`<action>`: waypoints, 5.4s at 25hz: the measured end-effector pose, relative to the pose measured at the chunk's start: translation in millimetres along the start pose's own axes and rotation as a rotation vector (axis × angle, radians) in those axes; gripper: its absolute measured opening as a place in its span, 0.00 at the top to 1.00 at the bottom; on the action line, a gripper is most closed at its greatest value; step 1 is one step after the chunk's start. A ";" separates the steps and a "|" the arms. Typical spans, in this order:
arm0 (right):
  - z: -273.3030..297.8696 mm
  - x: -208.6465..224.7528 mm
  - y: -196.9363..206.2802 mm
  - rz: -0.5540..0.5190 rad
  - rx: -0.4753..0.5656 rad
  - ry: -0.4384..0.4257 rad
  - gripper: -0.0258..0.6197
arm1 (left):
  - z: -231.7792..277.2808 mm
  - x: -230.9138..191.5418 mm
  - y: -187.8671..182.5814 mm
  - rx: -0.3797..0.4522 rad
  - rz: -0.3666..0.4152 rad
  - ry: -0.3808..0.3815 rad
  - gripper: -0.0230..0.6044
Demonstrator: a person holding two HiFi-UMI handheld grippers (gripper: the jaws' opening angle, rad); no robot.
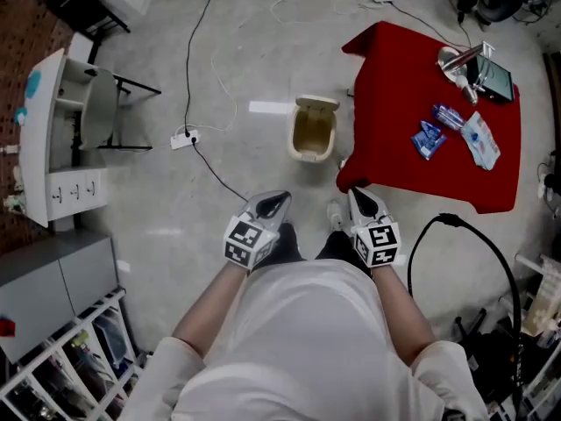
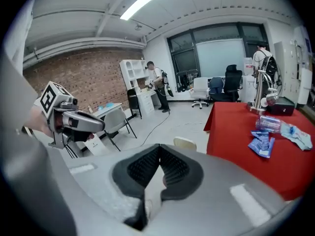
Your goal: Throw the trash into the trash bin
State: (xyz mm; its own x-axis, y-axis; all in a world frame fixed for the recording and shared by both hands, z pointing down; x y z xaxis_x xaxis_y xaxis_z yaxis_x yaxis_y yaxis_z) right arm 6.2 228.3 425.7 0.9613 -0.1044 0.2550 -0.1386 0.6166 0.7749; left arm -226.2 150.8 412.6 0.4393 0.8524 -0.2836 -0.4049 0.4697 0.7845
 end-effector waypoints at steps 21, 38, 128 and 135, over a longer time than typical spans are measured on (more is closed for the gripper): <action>-25.8 -51.4 -20.3 0.032 0.109 0.116 0.96 | -30.4 -12.9 -31.3 0.040 0.101 0.095 0.96; -43.8 30.4 -36.9 0.012 0.083 0.060 0.96 | 45.3 37.9 -78.8 0.078 0.173 0.083 0.96; 113.3 235.7 -58.1 -0.047 -0.351 0.107 0.88 | 143.7 -40.3 -87.7 -0.038 -0.027 -0.170 0.96; 148.2 177.5 -60.9 -0.082 -0.365 0.029 0.88 | 112.5 -71.0 -70.8 -0.044 -0.054 -0.204 0.96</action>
State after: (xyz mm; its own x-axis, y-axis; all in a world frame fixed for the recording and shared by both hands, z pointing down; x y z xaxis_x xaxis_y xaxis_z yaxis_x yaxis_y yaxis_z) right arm 150.0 56.6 509.5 0.9727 -0.1463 0.1802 0.0283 0.8452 0.5337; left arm -138.5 31.2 439.3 0.6130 0.7635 -0.2032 -0.4088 0.5265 0.7454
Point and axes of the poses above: the fingertips, and each gripper's own axes: z forward along the fingers, x to its right, y out of its underside, the point moved 8 cm from there along -z, backward along the fingers, and after that the axes turned 4 degrees about z, right-handed, at the moved point
